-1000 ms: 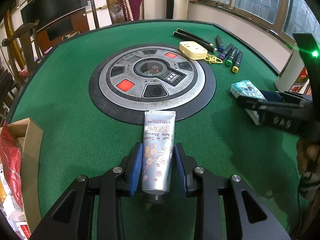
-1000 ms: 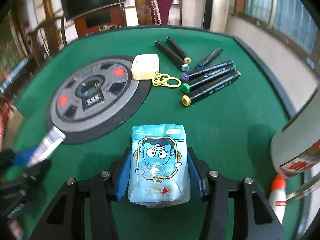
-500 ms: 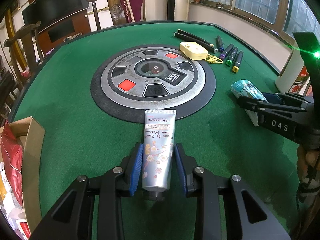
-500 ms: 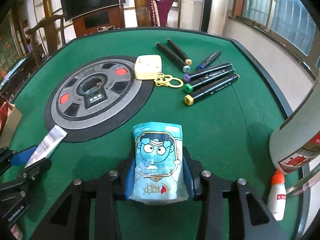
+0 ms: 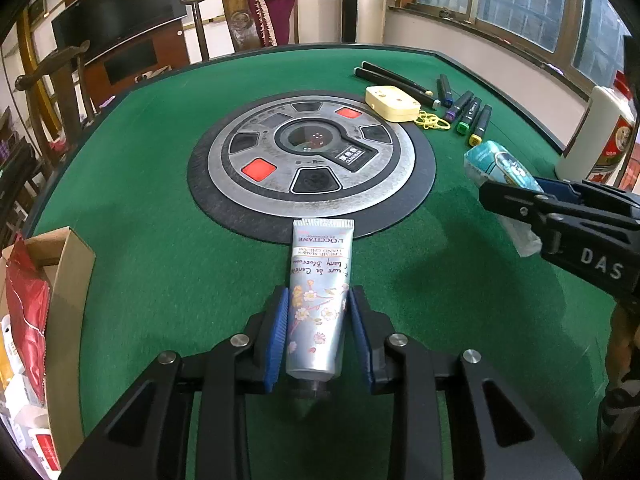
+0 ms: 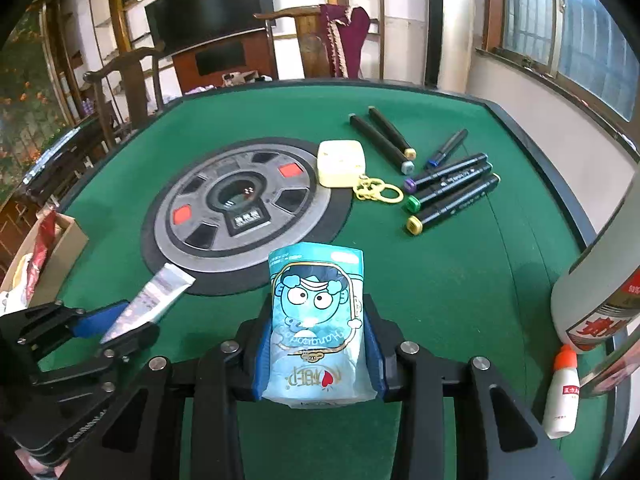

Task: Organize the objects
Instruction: 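Lift and carry the tube and tissue pack toward the cardboard box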

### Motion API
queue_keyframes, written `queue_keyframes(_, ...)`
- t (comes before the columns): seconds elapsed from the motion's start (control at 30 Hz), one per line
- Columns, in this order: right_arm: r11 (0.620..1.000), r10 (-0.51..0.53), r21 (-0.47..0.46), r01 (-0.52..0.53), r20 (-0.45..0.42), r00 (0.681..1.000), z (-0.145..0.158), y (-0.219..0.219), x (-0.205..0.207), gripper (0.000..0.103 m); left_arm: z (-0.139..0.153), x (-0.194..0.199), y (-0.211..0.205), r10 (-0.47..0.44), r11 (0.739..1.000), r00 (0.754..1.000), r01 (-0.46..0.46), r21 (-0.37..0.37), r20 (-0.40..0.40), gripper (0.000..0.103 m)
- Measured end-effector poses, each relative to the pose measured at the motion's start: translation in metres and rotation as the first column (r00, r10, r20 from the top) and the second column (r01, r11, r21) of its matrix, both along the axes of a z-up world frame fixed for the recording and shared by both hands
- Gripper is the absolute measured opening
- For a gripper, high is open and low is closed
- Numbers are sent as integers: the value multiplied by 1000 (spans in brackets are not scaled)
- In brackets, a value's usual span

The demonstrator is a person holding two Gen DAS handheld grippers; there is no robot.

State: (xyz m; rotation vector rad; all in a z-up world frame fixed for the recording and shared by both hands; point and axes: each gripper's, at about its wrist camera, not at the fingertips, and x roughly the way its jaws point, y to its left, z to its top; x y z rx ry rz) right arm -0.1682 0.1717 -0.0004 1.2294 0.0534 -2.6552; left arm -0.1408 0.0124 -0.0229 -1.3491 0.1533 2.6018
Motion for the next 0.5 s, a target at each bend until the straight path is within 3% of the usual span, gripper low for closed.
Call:
queue_keyframes(0.13,1000,18,-17,-18,-20,1000,5,-3,4,41,1,0,-3,15,1000,1000,-16,20,11,29)
queue_keyframes(0.5,997,56,-41,-58,-47,997,13,-12,13,41,13,18,-13,93,995,995,-94,-14,-39,29)
